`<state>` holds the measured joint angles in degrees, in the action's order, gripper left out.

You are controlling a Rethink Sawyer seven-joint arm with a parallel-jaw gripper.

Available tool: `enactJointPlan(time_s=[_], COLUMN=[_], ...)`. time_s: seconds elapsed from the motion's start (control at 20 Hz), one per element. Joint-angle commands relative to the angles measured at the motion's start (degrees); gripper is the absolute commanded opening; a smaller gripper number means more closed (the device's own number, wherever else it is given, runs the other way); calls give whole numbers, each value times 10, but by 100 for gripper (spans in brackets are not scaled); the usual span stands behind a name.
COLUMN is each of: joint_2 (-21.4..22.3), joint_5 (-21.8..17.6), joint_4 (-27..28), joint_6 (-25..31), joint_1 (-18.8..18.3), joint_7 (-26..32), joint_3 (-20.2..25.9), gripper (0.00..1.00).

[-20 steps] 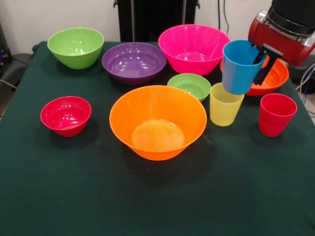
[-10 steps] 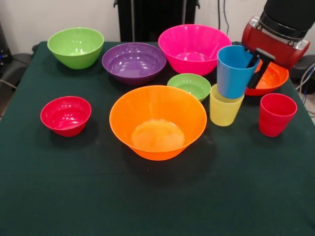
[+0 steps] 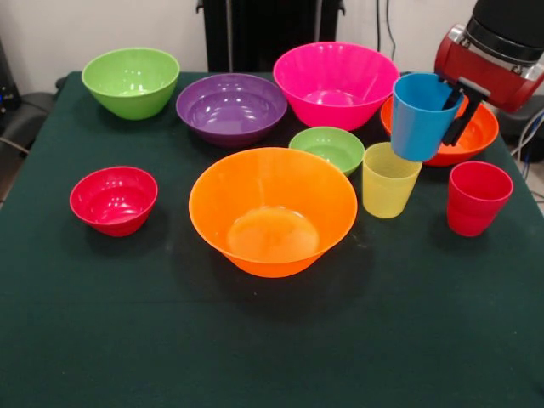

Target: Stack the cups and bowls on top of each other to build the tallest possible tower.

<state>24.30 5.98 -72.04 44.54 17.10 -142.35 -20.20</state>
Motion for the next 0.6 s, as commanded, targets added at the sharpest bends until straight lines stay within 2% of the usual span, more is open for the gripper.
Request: enactJointPlan(time_s=[0.05, 0.25, 0.6], joint_2=[-36, -40, -37], joint_5=[24, 26, 26], joint_4=[-50, -53, -69], joint_6=[-34, -30, -66], joint_1=[16, 17, 5], joint_7=[-150, -146, -128], joint_3=[15, 13, 22], gripper=[0, 0, 0])
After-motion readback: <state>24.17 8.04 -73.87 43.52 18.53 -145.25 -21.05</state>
